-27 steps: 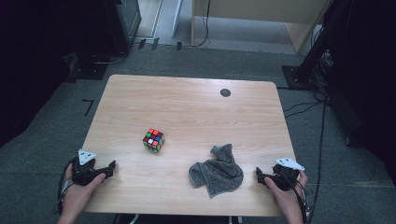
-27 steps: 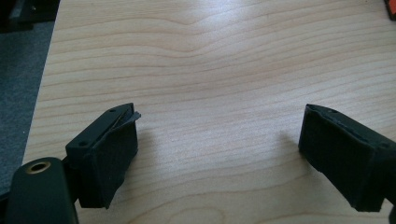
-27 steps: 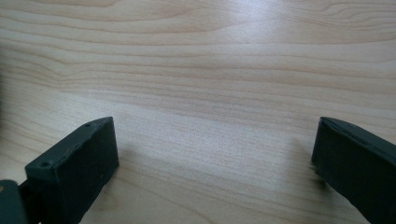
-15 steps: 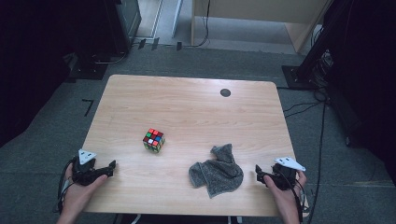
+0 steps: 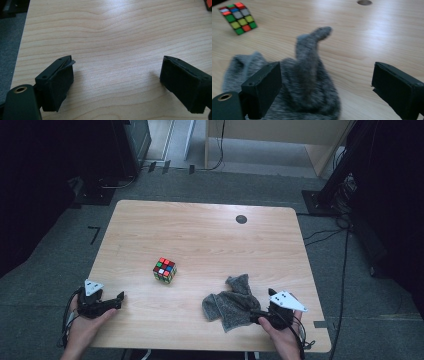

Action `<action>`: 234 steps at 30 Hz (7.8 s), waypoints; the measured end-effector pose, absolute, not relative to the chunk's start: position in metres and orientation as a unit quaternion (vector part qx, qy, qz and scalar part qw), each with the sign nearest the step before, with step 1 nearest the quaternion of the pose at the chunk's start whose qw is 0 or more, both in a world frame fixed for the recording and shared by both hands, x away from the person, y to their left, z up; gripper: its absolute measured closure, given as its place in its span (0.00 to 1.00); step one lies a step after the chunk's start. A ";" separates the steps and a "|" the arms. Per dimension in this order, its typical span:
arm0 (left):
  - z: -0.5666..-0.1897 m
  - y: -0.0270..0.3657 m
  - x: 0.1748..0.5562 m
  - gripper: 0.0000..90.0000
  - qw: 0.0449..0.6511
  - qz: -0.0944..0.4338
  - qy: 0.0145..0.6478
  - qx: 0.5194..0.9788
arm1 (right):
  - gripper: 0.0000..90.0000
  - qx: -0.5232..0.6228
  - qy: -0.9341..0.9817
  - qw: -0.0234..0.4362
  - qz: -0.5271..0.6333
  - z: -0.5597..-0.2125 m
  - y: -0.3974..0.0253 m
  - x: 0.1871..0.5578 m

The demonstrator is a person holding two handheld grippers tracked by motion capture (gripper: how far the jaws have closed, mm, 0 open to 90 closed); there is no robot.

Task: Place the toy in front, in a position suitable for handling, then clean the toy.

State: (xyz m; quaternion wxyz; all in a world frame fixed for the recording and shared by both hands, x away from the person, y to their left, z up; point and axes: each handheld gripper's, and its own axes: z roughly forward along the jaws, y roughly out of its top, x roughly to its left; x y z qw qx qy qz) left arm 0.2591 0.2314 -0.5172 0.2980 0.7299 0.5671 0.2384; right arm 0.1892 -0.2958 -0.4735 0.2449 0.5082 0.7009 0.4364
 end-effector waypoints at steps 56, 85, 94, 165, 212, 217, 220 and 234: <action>-0.509 0.097 0.294 0.15 0.336 0.197 0.508 0.768 | 0.43 0.460 0.780 0.230 0.356 -0.523 -0.248 0.197; -0.490 0.085 0.322 0.38 0.353 0.193 0.507 0.762 | 0.74 0.448 0.786 0.240 0.351 -0.514 -0.254 0.202; -0.482 0.095 0.321 0.38 0.364 0.189 0.503 0.760 | 0.75 0.435 0.780 0.239 0.382 -0.467 -0.266 0.221; -0.430 0.058 0.263 0.38 0.465 0.129 0.240 0.843 | 0.73 0.372 0.761 0.193 0.495 -0.383 -0.215 0.227; -0.419 0.080 0.267 0.38 0.455 0.187 0.259 0.831 | 0.41 0.425 0.814 0.241 0.315 -0.484 -0.232 0.266; -0.419 0.082 0.268 0.38 0.456 0.189 0.263 0.829 | 0.17 0.481 0.758 0.242 0.369 -0.454 -0.246 0.256; -0.419 0.082 0.268 0.38 0.457 0.188 0.264 0.828 | 0.15 0.506 0.736 0.237 0.382 -0.447 -0.244 0.252; -0.425 0.071 0.265 0.38 0.450 0.180 0.253 0.838 | 0.15 0.518 0.755 0.265 0.304 -0.504 -0.192 0.255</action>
